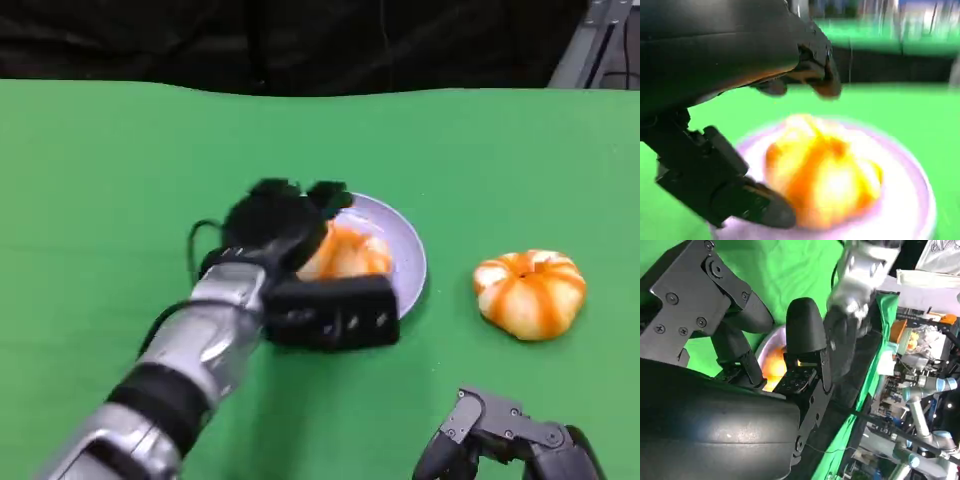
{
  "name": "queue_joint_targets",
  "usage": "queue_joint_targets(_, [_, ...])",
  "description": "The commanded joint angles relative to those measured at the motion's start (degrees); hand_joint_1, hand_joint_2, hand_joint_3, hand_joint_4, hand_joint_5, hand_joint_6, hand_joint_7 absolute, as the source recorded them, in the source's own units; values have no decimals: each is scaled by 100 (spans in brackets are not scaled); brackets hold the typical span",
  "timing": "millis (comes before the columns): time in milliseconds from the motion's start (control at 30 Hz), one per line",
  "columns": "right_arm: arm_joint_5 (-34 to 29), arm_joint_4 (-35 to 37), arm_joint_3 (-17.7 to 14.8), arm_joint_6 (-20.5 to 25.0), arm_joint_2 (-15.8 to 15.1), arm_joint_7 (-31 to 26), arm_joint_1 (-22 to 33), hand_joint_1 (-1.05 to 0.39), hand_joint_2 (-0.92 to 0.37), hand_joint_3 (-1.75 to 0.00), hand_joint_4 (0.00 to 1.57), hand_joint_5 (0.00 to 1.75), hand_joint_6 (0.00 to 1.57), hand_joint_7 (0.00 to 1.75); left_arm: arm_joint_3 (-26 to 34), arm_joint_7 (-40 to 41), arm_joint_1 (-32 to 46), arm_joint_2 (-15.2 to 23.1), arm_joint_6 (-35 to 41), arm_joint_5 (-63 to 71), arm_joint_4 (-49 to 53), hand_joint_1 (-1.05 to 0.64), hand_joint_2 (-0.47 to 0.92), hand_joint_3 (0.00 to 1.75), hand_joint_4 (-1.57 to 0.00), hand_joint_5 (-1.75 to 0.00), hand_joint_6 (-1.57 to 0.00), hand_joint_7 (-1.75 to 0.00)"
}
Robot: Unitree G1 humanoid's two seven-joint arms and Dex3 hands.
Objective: Grasp the bread from the table and place it into the plate.
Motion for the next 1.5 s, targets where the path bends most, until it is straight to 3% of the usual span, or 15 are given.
queue_joint_targets(33, [-73, -187, 82, -36, -25, -23, 114, -2, -21, -157, 80, 173, 82, 141, -41, -666, -221, 68, 369, -99, -188, -79, 92, 27, 0, 0, 0, -8])
queue_joint_targets(133, [-73, -196, 89, -23, -33, -32, 114, -2, -21, -157, 80, 173, 82, 141, -54, -736, -203, 79, 434, -100, -266, -79, 92, 28, 0, 0, 0, -7])
queue_joint_targets(267, [-76, -202, 82, 10, -30, -33, 78, -1, -21, -158, 81, 174, 82, 142, -67, -1356, -165, 158, 617, -238, -418, -96, 92, 35, 0, 0, 0, 0])
queue_joint_targets(433, [-58, -175, 80, 5, -27, -37, 43, -1, -21, -158, 81, 175, 82, 142, 82, -1521, 187, 422, 577, -486, -1058, -98, 92, 39, 0, 0, 0, 0])
queue_joint_targets(567, [-51, -150, 80, -2, -38, -34, 28, -1, -20, -158, 81, 174, 82, 142, 320, -1675, 717, 757, 541, -789, -1933, -91, 92, 37, -1, 0, -3, -2])
queue_joint_targets(800, [-63, -161, 86, 32, -48, -23, 15, -2, -21, -158, 82, 175, 82, 143, 1172, -1379, 2152, 1161, 336, -1426, -3923, -57, 92, 20, -25, -19, -25, -12])
queue_joint_targets(833, [-66, -167, 88, 43, -48, -21, 15, -2, -21, -158, 82, 175, 82, 143, 1380, -1327, 2408, 1171, 256, -1630, -4201, -48, 92, 20, -32, -42, -37, -15])
queue_joint_targets(900, [-55, -154, 93, 45, -45, -18, 5, -2, -21, -158, 82, 175, 82, 143, 1841, -1266, 2990, 1154, 83, -2142, -4785, -38, 92, 18, -39, -71, -50, -19])
queue_joint_targets(1067, [-13, -125, 95, 20, -53, -3, -7, -2, -20, -159, 82, 175, 82, 143, 2504, -1144, 4137, 1010, -455, -3092, -5731, -24, 92, 19, -59, -97, -74, -31])
queue_joint_targets(1100, [-9, -125, 90, 20, -59, 4, -9, -2, -20, -159, 82, 175, 82, 143, 2632, -1088, 4379, 919, -575, -3310, -5884, -23, 91, 23, -66, -100, -79, -38])
queue_joint_targets(1200, [-5, -124, 84, 16, -69, 9, -12, -3, -20, -159, 82, 175, 82, 143, 2784, -1033, 4674, 805, -735, -3599, -6065, -17, 62, 77, -78, -108, -83, -65])
queue_joint_targets(1267, [-21, -130, 87, 36, -65, 9, -17, -3, -20, -160, 82, 175, 82, 143, 2928, -980, 5111, 619, -735, -3935, -6407, -16, 58, 84, -78, -108, -83, -68])
queue_joint_targets(1300, [-32, -135, 89, 51, -62, 9, -21, -3, -20, -160, 82, 175, 82, 143, 3034, -939, 5432, 481, -718, -4183, -6664, -9, 49, 114, -84, -128, -86, -94])
queue_joint_targets(1333, [-25, -128, 87, 45, -61, 9, -25, -3, -20, -160, 82, 175, 82, 143, 3125, -912, 5804, 415, -799, -4332, -6907, -6, 43, 129, -86, -138, -85, -109])
queue_joint_targets(1500, [113, -147, -11, -4, -112, 68, -15, -2, -20, -159, 81, 174, 82, 142, 3155, -889, 6622, 259, -1103, -4419, -7316, 0, 30, 163, -92, -167, -85, -151])
